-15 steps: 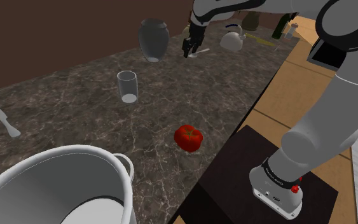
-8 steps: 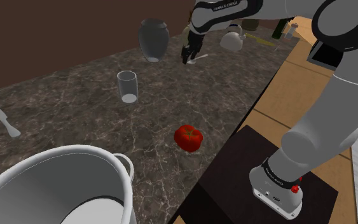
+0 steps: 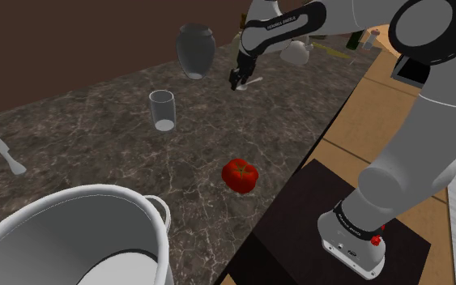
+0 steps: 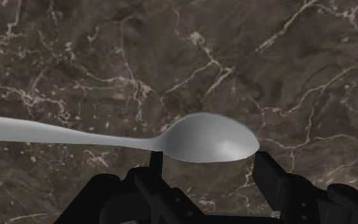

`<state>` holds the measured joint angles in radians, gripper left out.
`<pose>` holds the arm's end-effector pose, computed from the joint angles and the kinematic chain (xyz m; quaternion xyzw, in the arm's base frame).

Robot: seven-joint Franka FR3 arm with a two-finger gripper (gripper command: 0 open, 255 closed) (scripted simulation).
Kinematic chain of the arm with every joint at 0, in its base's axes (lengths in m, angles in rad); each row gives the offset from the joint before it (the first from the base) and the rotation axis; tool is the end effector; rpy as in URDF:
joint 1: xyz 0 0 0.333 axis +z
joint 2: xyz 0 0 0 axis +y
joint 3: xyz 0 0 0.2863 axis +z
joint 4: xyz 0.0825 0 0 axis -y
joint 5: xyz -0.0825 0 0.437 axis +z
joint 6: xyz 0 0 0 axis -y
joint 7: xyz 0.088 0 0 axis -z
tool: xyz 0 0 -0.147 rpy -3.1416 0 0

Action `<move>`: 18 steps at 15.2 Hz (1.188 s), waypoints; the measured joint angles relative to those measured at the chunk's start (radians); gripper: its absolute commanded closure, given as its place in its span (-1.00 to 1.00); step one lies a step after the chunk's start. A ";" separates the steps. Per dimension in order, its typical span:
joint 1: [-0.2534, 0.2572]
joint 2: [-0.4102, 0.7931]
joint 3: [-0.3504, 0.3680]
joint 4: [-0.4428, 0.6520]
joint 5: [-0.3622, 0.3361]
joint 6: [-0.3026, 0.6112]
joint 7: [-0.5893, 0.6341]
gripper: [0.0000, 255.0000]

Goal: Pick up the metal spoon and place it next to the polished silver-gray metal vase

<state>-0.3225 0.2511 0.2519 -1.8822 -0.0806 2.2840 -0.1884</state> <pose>0.6719 -0.0549 0.2995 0.9939 0.0763 0.0788 0.0122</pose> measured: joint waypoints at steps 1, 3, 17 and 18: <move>0.000 0.006 -0.001 -0.006 -0.002 0.011 0.001 1.00; 0.000 0.014 -0.002 -0.020 -0.006 0.034 0.003 1.00; 0.006 0.061 -0.009 -0.053 -0.025 0.112 0.016 -1.00; 0.006 0.061 -0.009 -0.053 -0.025 0.112 0.016 -1.00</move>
<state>-0.3165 0.3118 0.2425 -1.9353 -0.1054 2.3963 -0.1724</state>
